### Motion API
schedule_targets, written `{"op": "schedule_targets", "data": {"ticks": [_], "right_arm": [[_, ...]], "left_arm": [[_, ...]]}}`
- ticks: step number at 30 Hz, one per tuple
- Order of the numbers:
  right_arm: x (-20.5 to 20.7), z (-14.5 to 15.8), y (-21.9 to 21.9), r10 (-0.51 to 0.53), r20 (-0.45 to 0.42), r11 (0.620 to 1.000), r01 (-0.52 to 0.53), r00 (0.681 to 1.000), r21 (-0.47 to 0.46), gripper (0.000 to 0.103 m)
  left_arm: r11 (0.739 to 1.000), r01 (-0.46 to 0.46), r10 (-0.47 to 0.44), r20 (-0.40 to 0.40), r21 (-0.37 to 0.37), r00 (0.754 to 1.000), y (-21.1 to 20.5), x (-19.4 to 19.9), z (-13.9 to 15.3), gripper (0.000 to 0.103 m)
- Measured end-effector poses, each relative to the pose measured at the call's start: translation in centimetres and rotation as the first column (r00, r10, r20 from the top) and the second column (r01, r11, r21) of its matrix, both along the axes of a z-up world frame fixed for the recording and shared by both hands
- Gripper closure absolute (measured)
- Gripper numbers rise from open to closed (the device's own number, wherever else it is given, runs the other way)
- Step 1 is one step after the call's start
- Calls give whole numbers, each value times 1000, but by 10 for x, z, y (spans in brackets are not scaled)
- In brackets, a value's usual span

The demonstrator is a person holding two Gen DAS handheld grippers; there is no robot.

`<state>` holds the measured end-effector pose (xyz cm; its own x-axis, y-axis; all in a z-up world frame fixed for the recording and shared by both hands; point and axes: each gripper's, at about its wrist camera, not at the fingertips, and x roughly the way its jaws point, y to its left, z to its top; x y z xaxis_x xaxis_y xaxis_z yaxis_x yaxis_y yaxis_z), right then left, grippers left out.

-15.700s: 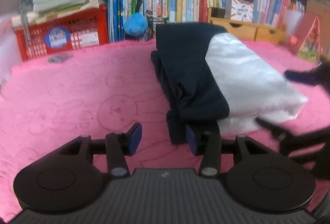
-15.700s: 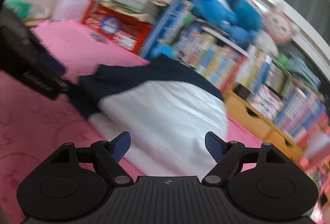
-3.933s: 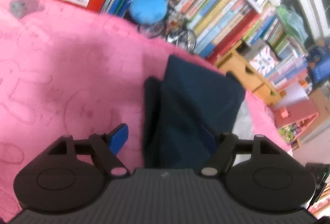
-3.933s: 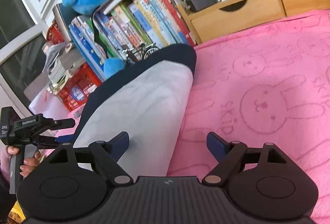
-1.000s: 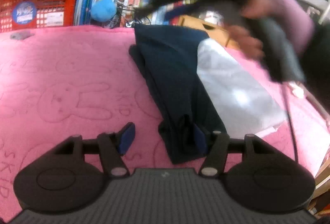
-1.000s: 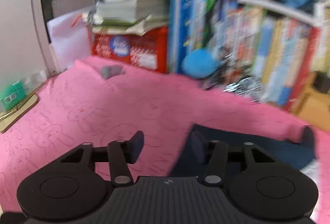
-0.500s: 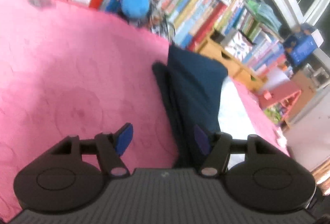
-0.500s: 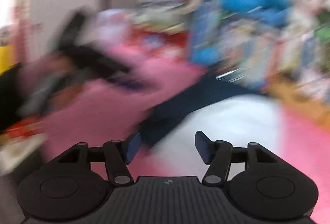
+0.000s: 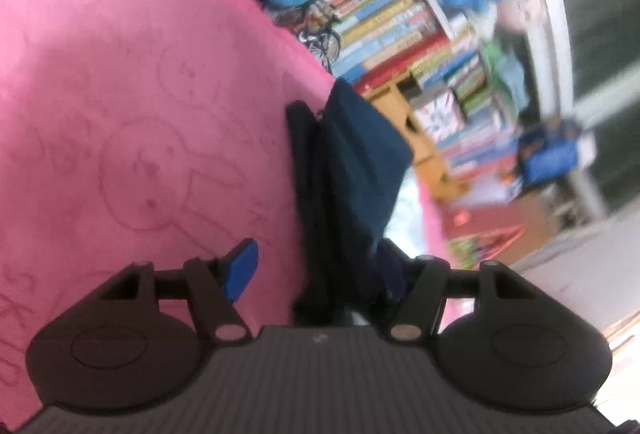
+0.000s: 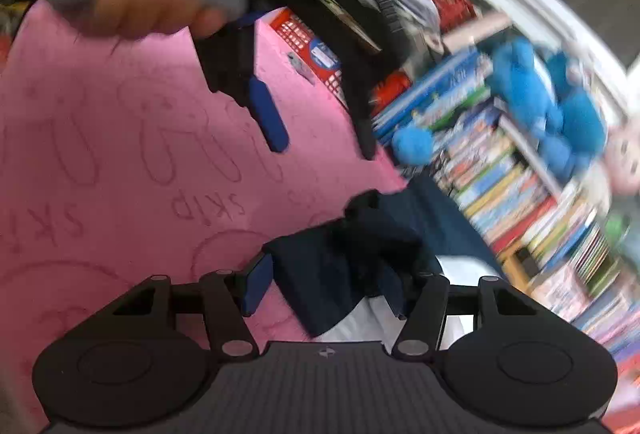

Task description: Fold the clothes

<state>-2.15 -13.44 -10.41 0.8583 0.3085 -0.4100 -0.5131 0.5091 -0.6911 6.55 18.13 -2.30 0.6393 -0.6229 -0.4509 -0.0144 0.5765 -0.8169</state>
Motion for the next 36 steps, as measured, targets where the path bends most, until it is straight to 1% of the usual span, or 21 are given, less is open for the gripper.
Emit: {"op": "schedule_targets", "data": {"ticks": [3, 4, 5, 8, 9, 10, 12, 15, 17, 18, 21, 22, 23, 26, 28, 29, 31, 32, 34, 35, 36], "right_arm": [[6, -2, 7, -16, 34, 1000, 16, 999, -19, 47], [9, -2, 9, -28, 45, 999, 29, 999, -19, 54], [12, -2, 10, -46, 56, 999, 47, 997, -14, 66], [15, 6, 2, -80, 38, 995, 78, 996, 62, 80], [13, 10, 0, -87, 34, 993, 84, 996, 84, 81], [12, 14, -3, -91, 34, 991, 87, 995, 100, 82], [11, 22, -10, -98, 26, 987, 94, 995, 132, 84], [10, 34, -19, -111, 15, 979, 106, 994, 175, 84], [10, 36, -23, -101, -3, 979, 100, 995, 177, 84], [8, 34, -24, -91, -16, 982, 92, 996, 167, 83], [1, 22, -21, -53, -64, 991, 61, 997, 117, 74], [-2, 17, -20, -43, -80, 993, 52, 996, 102, 67], [-3, 11, -16, -40, -86, 995, 48, 995, 86, 63], [5, -1, -5, -72, -34, 995, 74, 997, 71, 62], [15, -2, -1, -101, -36, 991, 104, 994, 87, 66], [19, -3, 0, -109, -33, 990, 111, 994, 85, 76], [19, -2, -2, -110, -15, 989, 111, 994, 96, 82], [16, 0, -5, -110, 3, 988, 109, 994, 108, 85], [11, 5, -10, -116, 38, 985, 110, 993, 136, 88], [9, 8, -14, -123, 47, 981, 114, 991, 157, 89], [8, 12, -18, -132, 54, 976, 121, 990, 181, 90]], "left_arm": [[1000, -1, 1, -19, -29, 1000, 4, 6, -4, 39], [999, 0, 0, -24, -35, 1000, 4, 9, -5, 39], [999, 5, -6, -28, -32, 1000, 3, 11, -6, 39], [999, 29, -31, -55, -31, 998, -2, 17, -15, 39], [999, 38, -40, -61, -30, 997, -6, 19, -17, 38], [999, 47, -49, -67, -28, 997, -10, 20, -20, 39], [998, 63, -64, -63, -19, 996, -18, 22, -21, 37], [996, 86, -89, -62, -37, 994, -29, 25, -22, 37], [996, 94, -95, -52, -7, 994, -36, 25, -20, 38], [995, 98, -98, -50, -5, 994, -38, 24, -20, 38], [995, 102, -103, -50, -14, 993, -38, 23, -20, 40], [994, 103, -105, -53, -24, 993, -37, 24, -21, 41], [994, 105, -107, -58, -35, 993, -36, 24, -21, 42], [993, 109, -111, -64, -46, 992, -37, 25, -21, 42], [993, 110, -113, -67, -53, 991, -36, 25, -21, 42], [992, 111, -115, -68, -58, 991, -36, 25, -21, 42], [991, 114, -119, -70, -73, 990, -35, 25, -23, 42], [988, 116, -124, -73, -98, 990, -35, 26, -25, 42], [977, 122, -139, -83, -176, 987, -35, 29, -30, 42], [971, 121, -140, -80, -205, 987, -37, 30, -32, 46], [969, 118, -137, -70, -219, 988, -38, 31, -32, 57]]}}
